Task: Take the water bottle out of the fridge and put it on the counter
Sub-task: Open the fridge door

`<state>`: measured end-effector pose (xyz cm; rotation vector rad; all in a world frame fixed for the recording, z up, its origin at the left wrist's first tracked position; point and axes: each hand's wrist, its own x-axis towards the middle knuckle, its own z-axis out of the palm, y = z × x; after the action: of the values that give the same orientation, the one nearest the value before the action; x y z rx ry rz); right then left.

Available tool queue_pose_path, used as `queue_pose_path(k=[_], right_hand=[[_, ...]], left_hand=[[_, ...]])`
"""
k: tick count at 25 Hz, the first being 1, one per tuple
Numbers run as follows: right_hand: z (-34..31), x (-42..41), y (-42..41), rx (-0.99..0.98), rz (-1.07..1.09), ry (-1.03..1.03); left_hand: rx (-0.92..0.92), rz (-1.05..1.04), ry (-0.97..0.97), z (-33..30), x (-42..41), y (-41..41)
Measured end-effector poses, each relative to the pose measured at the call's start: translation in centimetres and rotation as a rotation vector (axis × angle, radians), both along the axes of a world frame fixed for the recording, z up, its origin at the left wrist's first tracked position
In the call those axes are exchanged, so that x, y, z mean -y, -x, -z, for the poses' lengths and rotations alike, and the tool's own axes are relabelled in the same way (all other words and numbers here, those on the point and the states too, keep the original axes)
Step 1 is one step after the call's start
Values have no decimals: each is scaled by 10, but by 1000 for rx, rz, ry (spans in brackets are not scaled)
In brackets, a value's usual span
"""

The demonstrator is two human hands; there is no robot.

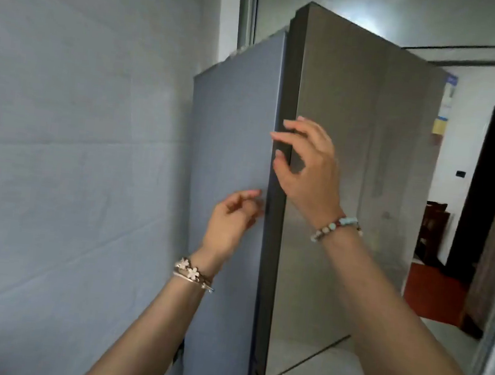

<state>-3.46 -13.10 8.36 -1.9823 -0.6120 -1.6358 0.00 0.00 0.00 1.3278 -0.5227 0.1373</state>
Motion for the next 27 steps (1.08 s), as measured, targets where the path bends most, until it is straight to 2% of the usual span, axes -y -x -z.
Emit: queue_pose_path(k=[2,4,7,15,22,27], right_hand=[[-6,3,-7,-69,183,71],[-5,2,-20,-161,262,110],[6,7,-37,-149,242,120],[8,11,-34,-126,235,50],[7,52,53,-111,154,1],[13,129,157,-76,138,-78]], left_hand=[[93,-186,-245,13,24,11],[151,-275,-405,38,50,21],[143,-401,-341,50,62,13],[82,-377,-275,54,62,18],[177,-398,-284,54,99,101],[256,-452,-350,54,182,208]])
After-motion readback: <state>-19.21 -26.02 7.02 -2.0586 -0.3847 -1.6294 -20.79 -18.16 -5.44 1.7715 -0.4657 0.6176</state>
